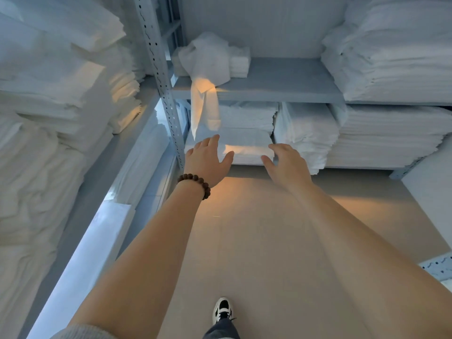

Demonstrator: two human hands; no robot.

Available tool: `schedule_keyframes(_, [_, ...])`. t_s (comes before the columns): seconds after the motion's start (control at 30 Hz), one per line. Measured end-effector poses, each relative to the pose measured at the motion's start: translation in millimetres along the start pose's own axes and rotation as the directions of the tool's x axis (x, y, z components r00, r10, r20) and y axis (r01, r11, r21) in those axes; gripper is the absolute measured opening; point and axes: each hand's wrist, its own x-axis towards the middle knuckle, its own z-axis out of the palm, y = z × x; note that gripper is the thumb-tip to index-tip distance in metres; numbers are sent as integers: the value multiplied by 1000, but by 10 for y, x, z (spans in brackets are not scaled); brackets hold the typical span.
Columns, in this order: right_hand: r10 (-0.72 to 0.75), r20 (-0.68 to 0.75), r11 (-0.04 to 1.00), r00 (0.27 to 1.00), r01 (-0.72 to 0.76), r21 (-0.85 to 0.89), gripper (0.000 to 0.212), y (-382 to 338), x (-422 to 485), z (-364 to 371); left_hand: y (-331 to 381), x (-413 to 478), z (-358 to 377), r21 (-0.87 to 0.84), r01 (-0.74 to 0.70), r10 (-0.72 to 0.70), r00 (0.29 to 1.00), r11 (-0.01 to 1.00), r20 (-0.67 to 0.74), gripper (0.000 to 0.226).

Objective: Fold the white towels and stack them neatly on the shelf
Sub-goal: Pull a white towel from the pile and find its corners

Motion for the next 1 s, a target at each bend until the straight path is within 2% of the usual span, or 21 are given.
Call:
schedule_keyframes(0.3, [78,12,997,997,-78,-21,48,17,1117,210,-300,1269,174,-20,-16,17,998,1000,52,62])
schedule_keyframes(0.57, [123,14,992,992,-123,-38,47,161,1791,381,-403,2014,453,-19,-32,33,997,999,71,62])
schedule_keyframes(1.0, [110,17,993,994,-109,-41,48,787,3306,650,-401,3470,1036,-34,-9,12,997,999,81,61])
